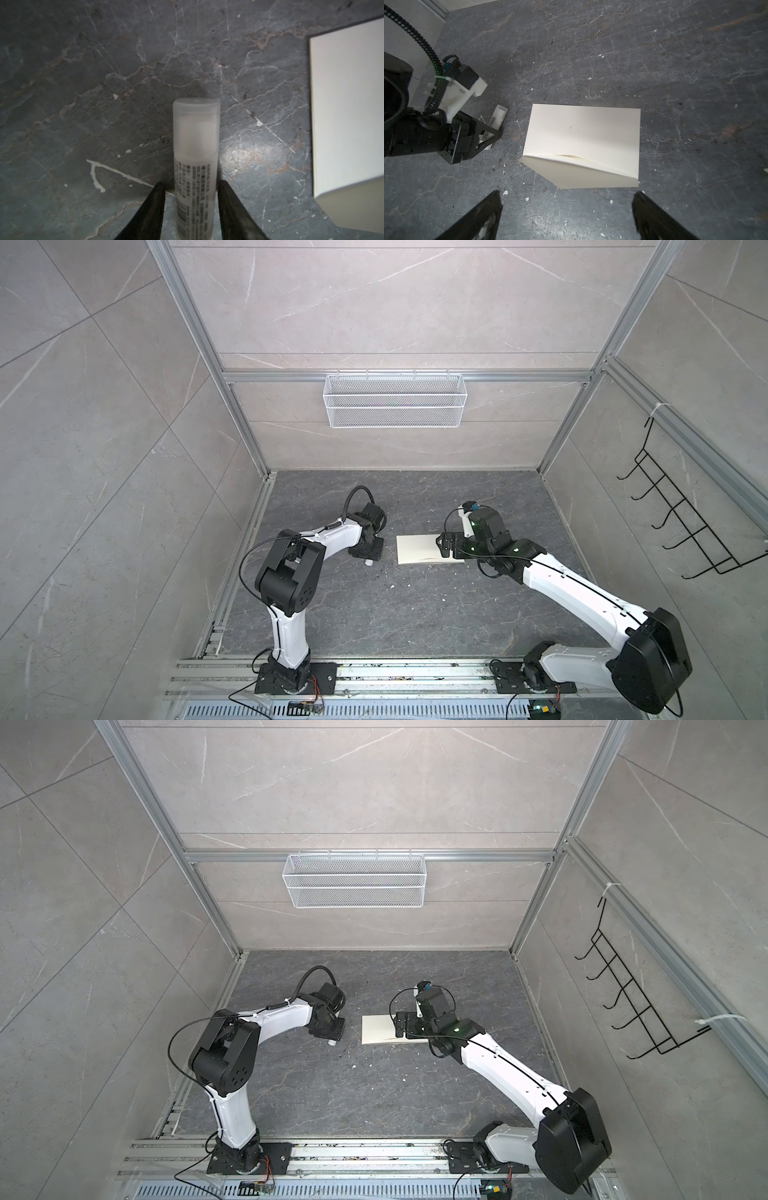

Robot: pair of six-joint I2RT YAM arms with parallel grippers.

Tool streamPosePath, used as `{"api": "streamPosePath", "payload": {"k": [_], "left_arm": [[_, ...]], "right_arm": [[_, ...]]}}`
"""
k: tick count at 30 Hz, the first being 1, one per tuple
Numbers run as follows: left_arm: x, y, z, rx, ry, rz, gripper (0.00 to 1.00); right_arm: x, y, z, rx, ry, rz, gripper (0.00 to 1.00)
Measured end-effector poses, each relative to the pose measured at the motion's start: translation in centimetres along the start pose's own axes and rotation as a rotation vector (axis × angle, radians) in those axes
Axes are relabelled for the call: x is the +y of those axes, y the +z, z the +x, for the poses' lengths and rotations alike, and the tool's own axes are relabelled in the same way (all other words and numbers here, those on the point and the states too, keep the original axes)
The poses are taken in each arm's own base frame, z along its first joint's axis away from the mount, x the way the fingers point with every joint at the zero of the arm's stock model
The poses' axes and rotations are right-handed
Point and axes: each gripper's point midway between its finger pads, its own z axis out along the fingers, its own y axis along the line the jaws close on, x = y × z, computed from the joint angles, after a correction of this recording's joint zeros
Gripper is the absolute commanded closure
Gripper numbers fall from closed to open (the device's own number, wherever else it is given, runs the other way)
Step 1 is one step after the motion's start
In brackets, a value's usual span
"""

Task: Place the letter into the envelope and seal it
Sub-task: 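Lower the left gripper and grasp the white glue stick upright, then lift the glue stick with the left gripper toward the right gripper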

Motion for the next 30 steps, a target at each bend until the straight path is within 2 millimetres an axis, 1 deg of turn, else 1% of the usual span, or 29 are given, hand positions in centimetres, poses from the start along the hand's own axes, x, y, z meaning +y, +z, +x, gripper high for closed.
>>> {"api": "streamPosePath", "payload": {"k": [3, 6, 9, 14, 17, 19, 21, 24, 27, 29, 30], "left_arm": [[0.0, 0.0, -0.1, -0.002, -0.001, 0.001, 0.66], [0.0, 0.0, -0.2, -0.003, 0.001, 0.004, 0.79], [-0.1, 0.0, -0.3, -0.008, 0.002, 0.009, 0.84], [-0.4, -0.1, -0.4, -0.023, 0.002, 0.031, 0.90], [-0.6, -1.5, 0.1, -0.048, 0.003, 0.055, 0.93], [-0.9, -3.3, 0.1, -0.094, 0.004, 0.086, 0.96], [-1.2, -5.9, -0.1, -0.165, 0.007, 0.124, 0.99], [-1.9, -11.3, -0.9, -0.334, 0.018, 0.202, 1.00], [-2.6, -16.2, -1.1, -0.490, 0.042, 0.279, 1.00], [-3.0, -18.8, -1.0, -0.574, 0.065, 0.324, 1.00], [-3.2, -19.7, -0.8, -0.601, 0.076, 0.340, 1.00]], "right_arm": [[0.0, -0.1, 0.1, 0.004, 0.000, 0.001, 0.01], [-0.1, -0.1, 0.2, 0.006, 0.000, 0.002, 0.01], [-0.1, -0.1, 0.2, 0.010, 0.000, 0.003, 0.01], [0.2, -0.1, 0.4, 0.016, 0.000, -0.012, 0.01], [0.6, -0.2, 0.5, 0.026, 0.000, -0.037, 0.01], [1.1, -0.3, 0.4, 0.033, -0.001, -0.062, 0.01], [2.0, -0.7, -0.1, 0.032, -0.001, -0.102, 0.01], [4.0, -1.5, -1.5, 0.021, -0.004, -0.187, 0.01], [6.1, -2.3, -3.0, 0.014, -0.011, -0.274, 0.01], [7.4, -2.7, -3.9, 0.012, -0.016, -0.328, 0.01], [8.0, -2.9, -4.4, 0.012, -0.019, -0.353, 0.01]]}}
